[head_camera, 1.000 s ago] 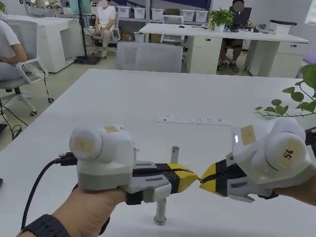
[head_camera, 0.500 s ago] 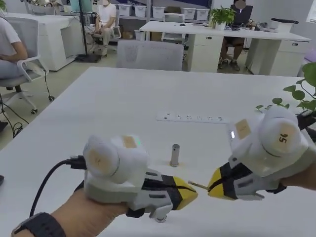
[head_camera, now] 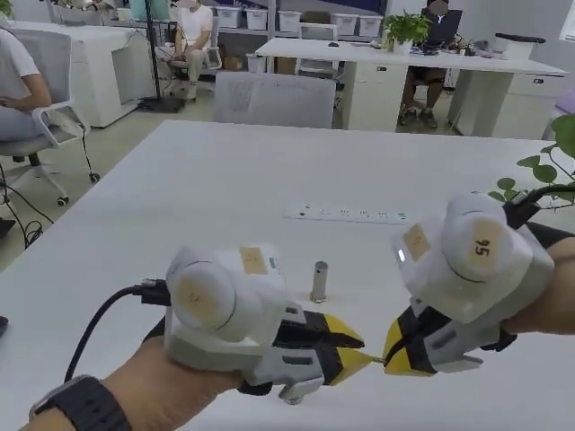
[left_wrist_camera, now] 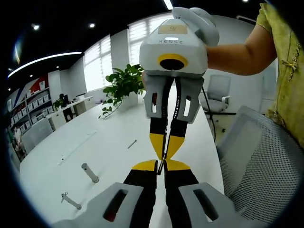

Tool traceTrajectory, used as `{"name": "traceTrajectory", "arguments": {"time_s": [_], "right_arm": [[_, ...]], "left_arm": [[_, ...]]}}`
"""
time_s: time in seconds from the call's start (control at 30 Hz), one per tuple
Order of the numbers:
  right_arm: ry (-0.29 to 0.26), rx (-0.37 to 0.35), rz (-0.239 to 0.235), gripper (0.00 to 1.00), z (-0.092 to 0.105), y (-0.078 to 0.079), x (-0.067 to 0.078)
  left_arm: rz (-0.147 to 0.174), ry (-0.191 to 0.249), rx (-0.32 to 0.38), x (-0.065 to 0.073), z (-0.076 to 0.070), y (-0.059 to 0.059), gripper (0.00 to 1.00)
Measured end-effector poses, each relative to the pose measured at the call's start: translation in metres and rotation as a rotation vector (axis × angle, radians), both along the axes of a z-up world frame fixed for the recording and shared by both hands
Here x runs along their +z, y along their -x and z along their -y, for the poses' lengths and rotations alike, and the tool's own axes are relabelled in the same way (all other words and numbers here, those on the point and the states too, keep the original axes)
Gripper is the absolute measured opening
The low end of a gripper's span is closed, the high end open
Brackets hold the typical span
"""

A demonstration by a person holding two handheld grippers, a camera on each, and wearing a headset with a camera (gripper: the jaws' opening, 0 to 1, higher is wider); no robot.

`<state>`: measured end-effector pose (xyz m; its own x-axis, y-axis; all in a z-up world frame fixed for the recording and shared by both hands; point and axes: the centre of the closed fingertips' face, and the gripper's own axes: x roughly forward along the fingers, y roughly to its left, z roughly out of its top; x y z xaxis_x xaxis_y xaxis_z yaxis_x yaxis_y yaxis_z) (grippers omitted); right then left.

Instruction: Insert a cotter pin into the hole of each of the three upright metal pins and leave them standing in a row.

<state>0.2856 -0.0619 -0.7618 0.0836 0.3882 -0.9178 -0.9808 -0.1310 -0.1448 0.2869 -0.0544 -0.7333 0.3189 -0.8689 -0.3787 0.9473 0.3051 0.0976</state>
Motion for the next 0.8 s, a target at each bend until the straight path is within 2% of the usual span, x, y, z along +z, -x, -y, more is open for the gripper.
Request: {"name": "traceTrajectory", "arguments": {"time_s": [0.1, 0.17, 0.2, 0.23, 0.3, 0.37, 0.47, 0.5, 0.53, 0.8], "right_arm": [[0.011, 0.004, -0.004, 0.03, 0.002, 0.001, -0.001], [0.016, 0.006, -0.003, 0.03, 0.003, 0.000, -0.001], [0.018, 0.003, -0.016, 0.03, 0.004, 0.001, -0.001], [0.021, 0.004, -0.021, 0.03, 0.005, 0.002, -0.001], [0.013, 0.005, -0.020, 0.04, 0.006, 0.001, 0.001], [-0.001, 0.003, -0.033, 0.04, 0.007, 0.002, 0.003], [-0.016, 0.009, -0.042, 0.04, 0.006, 0.004, 0.004], [-0.017, 0.014, -0.043, 0.04, 0.006, 0.005, 0.004], [-0.018, 0.014, -0.044, 0.04, 0.006, 0.006, 0.004], [-0.019, 0.024, -0.039, 0.05, 0.003, 0.006, 0.003]], "left_arm": [[0.008, -0.007, -0.009, -0.001, 0.002, 0.001, 0.02], [0.002, -0.005, -0.019, -0.002, 0.003, 0.003, 0.01], [0.003, -0.008, -0.017, -0.002, 0.003, 0.002, 0.01], [-0.019, -0.003, -0.015, -0.004, 0.004, 0.003, 0.01], [-0.026, 0.000, -0.013, -0.005, 0.002, 0.001, 0.01], [-0.063, 0.038, -0.011, -0.003, 0.002, 0.002, 0.00], [-0.090, 0.080, -0.012, 0.001, 0.001, 0.002, 0.00], [-0.114, 0.100, -0.013, 0.002, 0.002, 0.004, 0.00], [-0.122, 0.107, -0.014, 0.003, 0.001, 0.003, 0.00], [-0.129, 0.124, -0.011, 0.005, 0.001, 0.003, 0.00]]}}
